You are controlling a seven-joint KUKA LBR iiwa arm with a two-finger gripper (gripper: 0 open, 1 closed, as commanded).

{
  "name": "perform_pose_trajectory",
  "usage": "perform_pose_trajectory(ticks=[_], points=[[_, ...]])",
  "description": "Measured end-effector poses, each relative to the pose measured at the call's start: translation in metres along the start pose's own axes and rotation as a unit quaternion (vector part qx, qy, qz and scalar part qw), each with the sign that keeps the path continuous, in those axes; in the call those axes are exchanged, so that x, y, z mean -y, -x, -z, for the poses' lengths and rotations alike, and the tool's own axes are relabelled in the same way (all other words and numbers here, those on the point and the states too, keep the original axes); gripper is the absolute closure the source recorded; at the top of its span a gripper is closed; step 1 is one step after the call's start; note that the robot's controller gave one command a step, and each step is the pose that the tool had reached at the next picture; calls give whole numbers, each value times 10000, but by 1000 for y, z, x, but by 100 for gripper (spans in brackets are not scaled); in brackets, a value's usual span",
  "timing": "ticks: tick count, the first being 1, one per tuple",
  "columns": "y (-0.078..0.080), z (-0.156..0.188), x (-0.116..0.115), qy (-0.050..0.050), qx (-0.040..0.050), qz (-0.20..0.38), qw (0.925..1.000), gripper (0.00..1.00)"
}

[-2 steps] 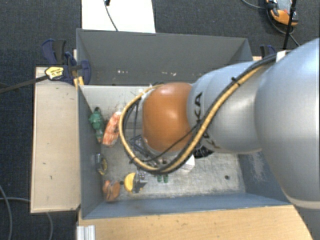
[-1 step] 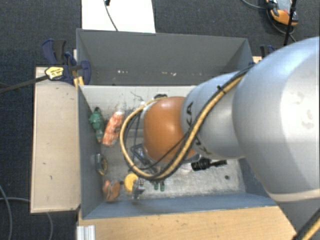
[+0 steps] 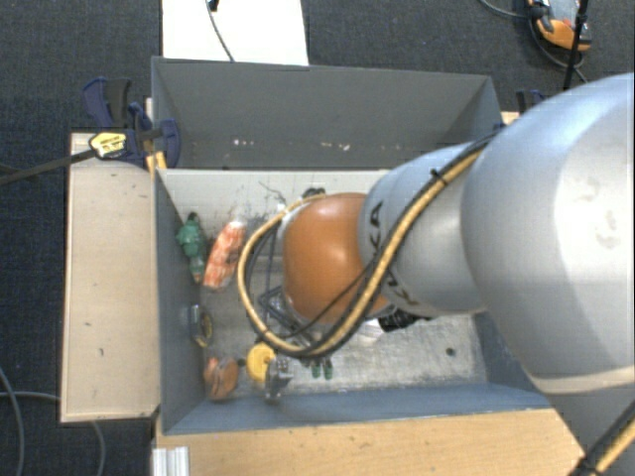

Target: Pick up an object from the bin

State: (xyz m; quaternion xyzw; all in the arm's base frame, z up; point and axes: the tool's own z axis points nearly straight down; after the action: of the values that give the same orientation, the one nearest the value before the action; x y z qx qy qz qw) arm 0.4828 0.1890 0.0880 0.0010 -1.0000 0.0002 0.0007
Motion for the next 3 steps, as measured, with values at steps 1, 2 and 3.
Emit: perform_pose_trajectory(ticks=[1, 2, 3], points=[[1, 10, 12, 4, 6, -176, 9998, 0], [-1, -16, 18, 5, 13, 374, 9993, 0], [1, -17, 9, 12, 32, 12, 10000, 100]])
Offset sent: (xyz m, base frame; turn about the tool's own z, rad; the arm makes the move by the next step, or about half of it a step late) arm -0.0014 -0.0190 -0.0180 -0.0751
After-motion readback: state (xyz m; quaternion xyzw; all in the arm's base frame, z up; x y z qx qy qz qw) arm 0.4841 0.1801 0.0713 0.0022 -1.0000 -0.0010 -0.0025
